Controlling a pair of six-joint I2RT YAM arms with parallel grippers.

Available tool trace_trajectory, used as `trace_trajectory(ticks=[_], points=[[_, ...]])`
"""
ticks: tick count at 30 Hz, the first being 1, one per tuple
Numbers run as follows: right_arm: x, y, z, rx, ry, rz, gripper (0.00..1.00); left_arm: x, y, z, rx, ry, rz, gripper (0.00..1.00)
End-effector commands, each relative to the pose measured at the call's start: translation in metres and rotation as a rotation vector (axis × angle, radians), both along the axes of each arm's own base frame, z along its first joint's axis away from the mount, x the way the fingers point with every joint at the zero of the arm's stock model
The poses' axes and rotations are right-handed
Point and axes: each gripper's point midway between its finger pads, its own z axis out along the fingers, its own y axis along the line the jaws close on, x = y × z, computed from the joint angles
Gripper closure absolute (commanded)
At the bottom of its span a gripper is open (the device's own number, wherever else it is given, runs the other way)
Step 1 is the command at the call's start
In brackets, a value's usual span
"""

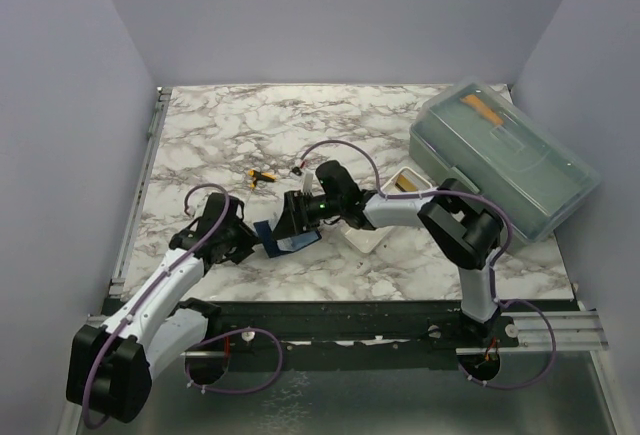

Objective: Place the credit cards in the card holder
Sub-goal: Open the card holder at the center of the board.

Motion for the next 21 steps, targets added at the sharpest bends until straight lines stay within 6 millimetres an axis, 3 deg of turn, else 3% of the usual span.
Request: trace_trajectory(ticks=[1, 7, 10, 16, 21], points=[[-0.012, 0.004, -0.008, 0.022, 0.033, 0.054, 0.32, -0.011, 0.019, 0.016, 0.041, 0.065, 0.137, 0.51], [-0.024, 0.011, -0.013, -0.006, 0.019, 0.089, 0.39, 0.004, 0.046, 0.065, 0.158, -0.065, 0.189, 0.31], [-0.028, 0.013, -0.022, -0.053, -0.023, 0.089, 0.35, 0.020, 0.036, 0.086, 0.147, -0.137, 0.097, 0.27], [-0.030, 0.010, -0.038, -0.073, -0.026, 0.086, 0.35, 0.050, -0.028, 0.096, -0.054, -0.200, -0.200, 0.51], [-0.025, 0.007, -0.041, -0.089, -0.043, 0.048, 0.50, 0.058, -0.054, 0.059, -0.145, -0.116, -0.294, 0.73]])
